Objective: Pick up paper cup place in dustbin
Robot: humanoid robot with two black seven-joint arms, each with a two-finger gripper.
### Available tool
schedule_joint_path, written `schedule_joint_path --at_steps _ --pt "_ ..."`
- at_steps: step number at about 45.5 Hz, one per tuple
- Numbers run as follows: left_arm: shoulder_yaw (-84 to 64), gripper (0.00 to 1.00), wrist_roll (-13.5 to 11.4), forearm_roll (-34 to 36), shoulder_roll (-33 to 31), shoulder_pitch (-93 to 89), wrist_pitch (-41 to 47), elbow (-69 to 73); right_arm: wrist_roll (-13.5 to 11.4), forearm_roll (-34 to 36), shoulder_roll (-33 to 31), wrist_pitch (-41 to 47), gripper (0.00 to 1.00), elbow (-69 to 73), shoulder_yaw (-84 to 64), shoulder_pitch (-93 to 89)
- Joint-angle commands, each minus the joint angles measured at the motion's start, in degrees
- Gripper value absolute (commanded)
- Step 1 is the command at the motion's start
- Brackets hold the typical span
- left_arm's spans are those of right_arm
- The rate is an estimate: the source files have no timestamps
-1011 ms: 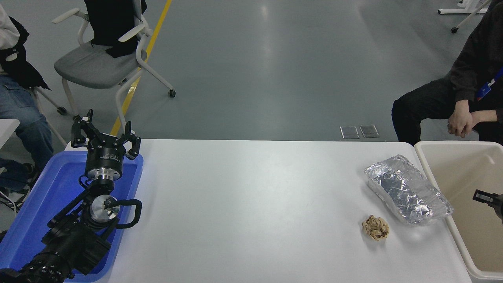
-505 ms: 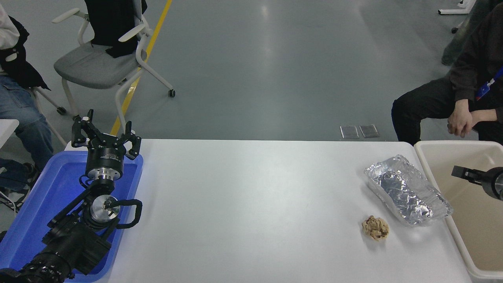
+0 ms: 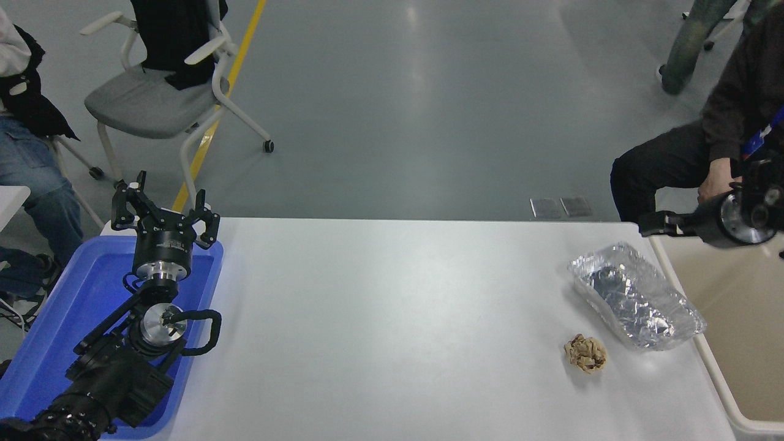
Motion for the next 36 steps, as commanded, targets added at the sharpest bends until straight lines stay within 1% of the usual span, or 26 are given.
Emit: schedule_joint_path --at_steps 1,9,15,28,36 --pt "0.0 0.99 -0.1 0.0 0.0 0.1 0.0 0.1 0.1 9.5 11.9 4.7 1.00 13.8 -4.0 14.2" --pt "0.0 0.99 -0.1 0.0 0.0 0.1 0.0 0.0 0.0 18.3 19.4 9.1 1.00 14.2 -2.7 18.2" --pt "0.0 0.99 -0.1 0.0 0.0 0.1 0.0 0.0 -0.2 23.3 21.6 13.7 1.00 14.3 -1.4 21.7" --pt "0.0 0.99 -0.1 0.0 0.0 0.1 0.0 0.1 -0.6 23.9 21.0 18.0 1.00 14.7 -2.2 26.9" --pt "0.0 0.99 -0.1 0.0 0.0 0.1 0.0 0.0 -0.5 23.8 21.0 17.7 1.00 14.5 -2.3 26.9"
